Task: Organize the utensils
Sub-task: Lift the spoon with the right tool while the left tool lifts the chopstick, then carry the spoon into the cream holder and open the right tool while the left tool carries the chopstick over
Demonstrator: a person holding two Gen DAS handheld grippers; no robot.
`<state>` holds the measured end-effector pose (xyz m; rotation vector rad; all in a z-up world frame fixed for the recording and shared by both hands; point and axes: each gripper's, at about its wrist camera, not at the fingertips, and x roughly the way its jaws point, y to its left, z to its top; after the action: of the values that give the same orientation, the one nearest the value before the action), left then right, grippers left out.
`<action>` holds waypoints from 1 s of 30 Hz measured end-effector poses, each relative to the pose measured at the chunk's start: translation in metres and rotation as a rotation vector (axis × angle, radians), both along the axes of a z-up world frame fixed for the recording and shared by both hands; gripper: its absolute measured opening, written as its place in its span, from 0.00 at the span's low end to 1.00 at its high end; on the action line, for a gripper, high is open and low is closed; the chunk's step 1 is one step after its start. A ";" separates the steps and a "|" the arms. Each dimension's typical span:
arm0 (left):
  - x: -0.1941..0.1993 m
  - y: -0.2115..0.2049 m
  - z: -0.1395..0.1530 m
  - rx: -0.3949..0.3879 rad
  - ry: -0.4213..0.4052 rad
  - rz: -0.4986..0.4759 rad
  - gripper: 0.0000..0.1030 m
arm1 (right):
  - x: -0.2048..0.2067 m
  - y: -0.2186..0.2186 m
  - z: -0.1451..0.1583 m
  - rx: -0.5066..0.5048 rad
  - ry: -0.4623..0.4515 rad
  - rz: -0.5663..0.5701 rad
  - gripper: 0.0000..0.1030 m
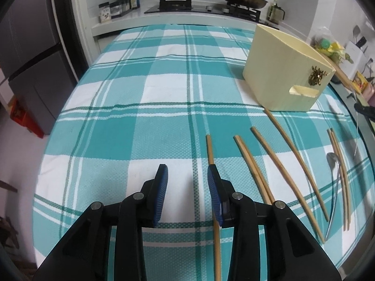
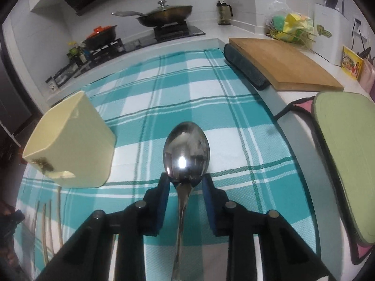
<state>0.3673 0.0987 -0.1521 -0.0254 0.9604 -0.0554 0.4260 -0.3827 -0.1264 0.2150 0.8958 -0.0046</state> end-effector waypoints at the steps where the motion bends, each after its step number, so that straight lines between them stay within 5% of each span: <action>1: 0.000 0.000 0.000 -0.007 -0.001 0.001 0.35 | -0.006 0.001 0.003 0.001 -0.012 0.003 0.13; 14: -0.007 0.012 0.020 -0.076 -0.038 -0.020 0.41 | -0.059 0.014 0.042 0.087 -0.216 0.048 0.07; 19: 0.008 -0.013 -0.009 0.009 0.053 -0.104 0.43 | -0.082 0.025 0.069 0.076 -0.301 0.080 0.04; 23: 0.024 -0.033 -0.037 0.150 0.099 -0.094 0.44 | -0.086 0.030 0.076 0.085 -0.322 0.093 0.04; 25: 0.027 -0.035 -0.036 0.144 0.091 -0.089 0.36 | -0.086 0.028 0.076 0.102 -0.320 0.090 0.04; 26: 0.028 -0.035 -0.035 0.113 0.099 -0.102 0.14 | -0.088 0.026 0.077 0.114 -0.320 0.087 0.04; 27: 0.029 -0.037 -0.035 0.096 0.108 -0.116 0.05 | -0.090 0.025 0.078 0.124 -0.323 0.086 0.04; 30: 0.027 -0.049 -0.036 0.179 0.076 -0.146 0.03 | -0.095 0.022 0.085 0.126 -0.337 0.088 0.04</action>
<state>0.3938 0.0495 -0.1879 0.2097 1.0392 -0.1037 0.3305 -0.3604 -0.0417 0.2844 0.5692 0.1655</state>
